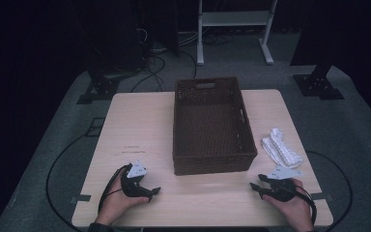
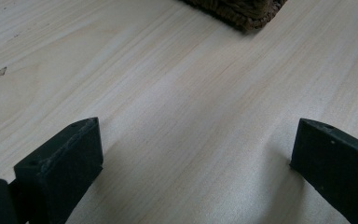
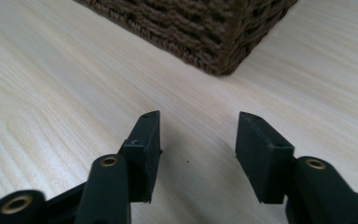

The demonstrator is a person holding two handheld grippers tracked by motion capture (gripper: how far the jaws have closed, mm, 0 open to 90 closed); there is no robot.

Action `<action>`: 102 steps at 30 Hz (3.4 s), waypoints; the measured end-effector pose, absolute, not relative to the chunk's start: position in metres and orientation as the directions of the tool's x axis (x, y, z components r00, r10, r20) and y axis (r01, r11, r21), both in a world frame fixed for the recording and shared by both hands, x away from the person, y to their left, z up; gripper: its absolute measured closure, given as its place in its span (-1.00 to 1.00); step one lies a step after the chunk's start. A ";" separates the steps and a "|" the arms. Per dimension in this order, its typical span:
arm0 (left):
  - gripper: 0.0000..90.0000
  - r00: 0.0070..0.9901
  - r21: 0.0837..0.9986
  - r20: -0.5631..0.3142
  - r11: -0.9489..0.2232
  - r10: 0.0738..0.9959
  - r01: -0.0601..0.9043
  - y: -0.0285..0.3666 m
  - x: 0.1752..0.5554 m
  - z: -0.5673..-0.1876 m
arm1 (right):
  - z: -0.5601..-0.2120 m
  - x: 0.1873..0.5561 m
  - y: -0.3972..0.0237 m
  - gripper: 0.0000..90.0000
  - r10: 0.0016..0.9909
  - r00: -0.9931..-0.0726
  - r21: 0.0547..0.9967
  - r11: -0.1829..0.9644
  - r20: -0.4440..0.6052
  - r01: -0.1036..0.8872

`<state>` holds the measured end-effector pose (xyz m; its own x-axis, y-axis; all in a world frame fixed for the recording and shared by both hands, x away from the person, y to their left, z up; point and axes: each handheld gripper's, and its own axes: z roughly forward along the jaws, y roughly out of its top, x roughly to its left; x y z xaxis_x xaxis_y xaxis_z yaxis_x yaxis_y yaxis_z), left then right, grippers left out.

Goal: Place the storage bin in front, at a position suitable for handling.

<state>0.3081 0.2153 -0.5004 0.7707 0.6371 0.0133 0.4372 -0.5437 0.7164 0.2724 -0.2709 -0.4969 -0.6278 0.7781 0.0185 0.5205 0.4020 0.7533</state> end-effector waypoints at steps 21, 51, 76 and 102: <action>-0.98 0.767 0.716 0.014 -0.542 0.641 0.440 0.215 0.308 -0.500 | -0.468 0.275 -0.285 1.00 0.784 -0.620 0.792 0.367 0.018 0.488; -1.00 0.768 0.714 0.013 -0.544 0.640 0.440 0.214 0.311 -0.500 | -0.430 0.317 -0.296 1.00 0.801 -0.598 0.842 0.309 0.020 0.442; -1.00 0.767 0.712 0.019 -0.547 0.642 0.440 0.214 0.311 -0.500 | -0.411 0.343 -0.293 1.00 0.749 -0.661 0.859 0.312 0.041 0.406; -1.00 0.763 0.714 0.014 -0.541 0.647 0.445 0.214 0.311 -0.500 | -0.405 0.340 -0.273 1.00 0.692 -0.721 0.860 0.338 0.048 0.382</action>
<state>0.3113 0.2140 -0.5005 0.7627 0.6466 0.0138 0.4455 -0.5407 0.7135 0.3402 -0.2729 -0.4050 -0.7206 0.6916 0.0485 0.3819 0.3376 0.8604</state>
